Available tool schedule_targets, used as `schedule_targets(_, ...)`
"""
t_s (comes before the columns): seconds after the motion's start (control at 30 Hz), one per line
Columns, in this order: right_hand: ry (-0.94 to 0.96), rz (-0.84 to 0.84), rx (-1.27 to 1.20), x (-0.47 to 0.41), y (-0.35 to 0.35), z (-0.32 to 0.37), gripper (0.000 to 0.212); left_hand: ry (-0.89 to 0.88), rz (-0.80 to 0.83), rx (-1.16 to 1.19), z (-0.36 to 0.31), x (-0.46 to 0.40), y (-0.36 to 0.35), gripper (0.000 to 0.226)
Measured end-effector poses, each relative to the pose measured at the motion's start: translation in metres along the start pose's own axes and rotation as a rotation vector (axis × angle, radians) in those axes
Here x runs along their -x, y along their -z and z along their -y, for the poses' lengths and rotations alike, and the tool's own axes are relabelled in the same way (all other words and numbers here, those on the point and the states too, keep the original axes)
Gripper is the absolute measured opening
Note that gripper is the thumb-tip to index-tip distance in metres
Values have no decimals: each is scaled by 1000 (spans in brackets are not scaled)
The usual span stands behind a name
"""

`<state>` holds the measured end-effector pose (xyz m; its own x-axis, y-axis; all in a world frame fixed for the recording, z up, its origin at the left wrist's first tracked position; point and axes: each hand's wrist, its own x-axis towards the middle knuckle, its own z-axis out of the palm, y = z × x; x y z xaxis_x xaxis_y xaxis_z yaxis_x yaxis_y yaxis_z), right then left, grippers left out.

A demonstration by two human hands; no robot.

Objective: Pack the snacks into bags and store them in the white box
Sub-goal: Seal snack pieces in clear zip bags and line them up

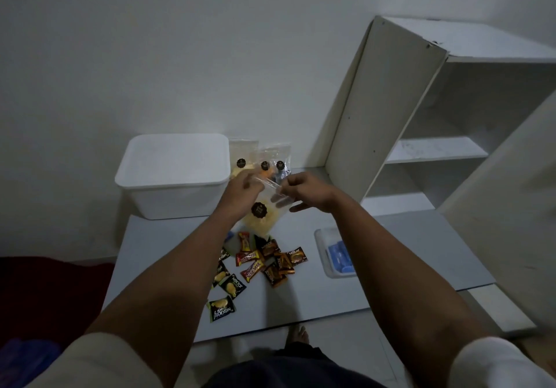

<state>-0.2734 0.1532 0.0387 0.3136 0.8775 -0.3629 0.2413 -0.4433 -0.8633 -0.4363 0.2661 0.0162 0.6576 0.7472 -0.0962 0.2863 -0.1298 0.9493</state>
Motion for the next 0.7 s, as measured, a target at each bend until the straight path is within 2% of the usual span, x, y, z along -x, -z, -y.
schedule_targets(0.07, 0, 11, -44, 3, 4, 2, 29, -34, 20, 11, -3, 3, 0, 16)
schedule_targets(0.17, 19, -52, -179, 9, 4, 1, 31, 10, -10, 147, -6, 5, -2, 25)
schedule_targets(0.3, 49, -122, -268, 13, 0, -7, 38, 50, -106, 217, -4, 3, -3, 33)
schedule_targets(0.43, 83, -176, -315, 14, -7, -13, 13, 25, -191, 186, -2, -1, -3, 40)
schedule_targets(0.47, 98, -188, -335, 14, -8, -12, 12, 20, -194, 188, -2, -2, -4, 42)
schedule_targets(0.57, 110, -231, -389, 14, -10, -11, 15, 81, -158, 261, -13, 2, -5, 33)
schedule_targets(0.7, 120, -223, -354, 14, -7, -7, 14, 131, -33, 334, -20, 8, -8, 16)
